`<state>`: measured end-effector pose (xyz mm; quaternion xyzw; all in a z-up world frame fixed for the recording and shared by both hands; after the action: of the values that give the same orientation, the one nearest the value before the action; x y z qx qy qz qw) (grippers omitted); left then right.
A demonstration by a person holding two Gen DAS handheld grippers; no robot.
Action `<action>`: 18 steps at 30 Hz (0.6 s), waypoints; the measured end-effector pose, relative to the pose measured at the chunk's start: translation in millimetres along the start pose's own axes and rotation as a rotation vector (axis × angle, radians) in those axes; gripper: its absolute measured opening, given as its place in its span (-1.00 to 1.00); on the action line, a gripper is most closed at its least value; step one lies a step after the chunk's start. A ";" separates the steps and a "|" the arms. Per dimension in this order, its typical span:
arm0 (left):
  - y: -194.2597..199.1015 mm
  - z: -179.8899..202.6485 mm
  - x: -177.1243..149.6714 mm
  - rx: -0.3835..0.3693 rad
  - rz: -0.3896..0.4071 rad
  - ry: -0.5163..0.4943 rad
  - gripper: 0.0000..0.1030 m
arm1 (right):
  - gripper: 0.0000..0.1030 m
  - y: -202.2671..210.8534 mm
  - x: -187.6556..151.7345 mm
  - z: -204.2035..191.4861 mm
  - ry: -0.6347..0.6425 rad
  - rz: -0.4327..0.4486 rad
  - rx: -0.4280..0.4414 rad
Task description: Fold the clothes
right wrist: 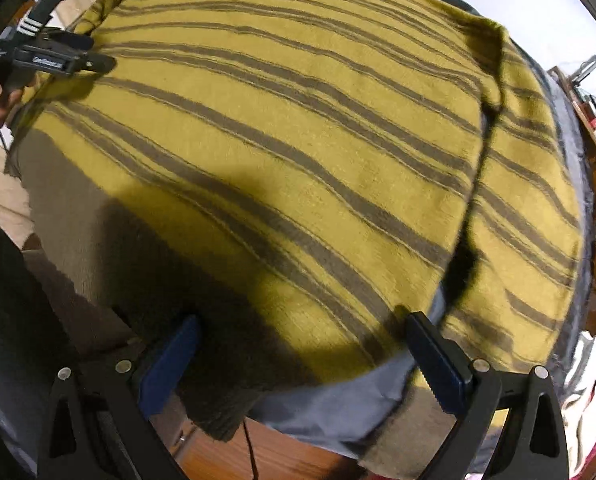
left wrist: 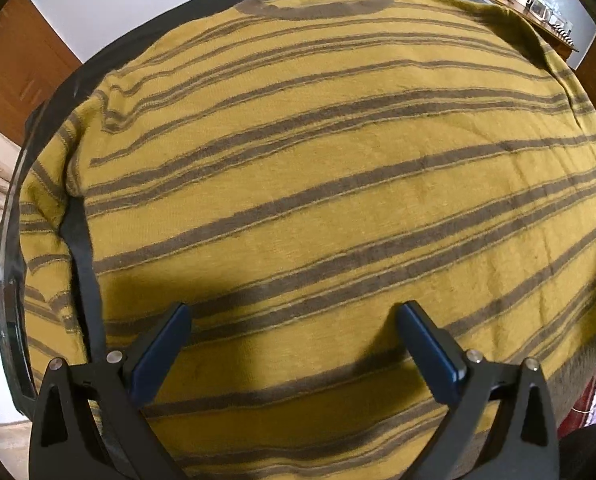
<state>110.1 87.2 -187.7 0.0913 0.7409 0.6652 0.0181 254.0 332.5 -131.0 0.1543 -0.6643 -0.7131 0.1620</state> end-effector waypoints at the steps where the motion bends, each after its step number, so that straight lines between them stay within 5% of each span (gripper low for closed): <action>1: -0.3 -4.1 -0.7 0.001 -0.001 0.008 1.00 | 1.00 2.6 -0.1 4.6 -0.027 0.005 0.004; 8: -0.4 -14.9 -0.1 0.022 -0.010 0.045 1.00 | 1.00 42.4 27.4 6.2 -0.175 0.173 0.195; 18: -4.9 -20.2 2.7 -0.035 -0.012 0.091 1.00 | 1.00 -3.3 21.9 -21.1 -0.077 0.078 0.121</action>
<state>103.9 67.3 -190.0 0.0559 0.7296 0.6815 -0.0101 243.3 304.2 -135.9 0.1104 -0.7175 -0.6702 0.1542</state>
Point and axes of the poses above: each gripper's, at about its wrist camera, not at the fingertips, and y roughly against the way its jaws point, z to its right, x to its top, the point moved 6 cm from there along -y, roughly the way its jaws point, and after that the axes turned 10 degrees about -z, right-handed, at the moved point
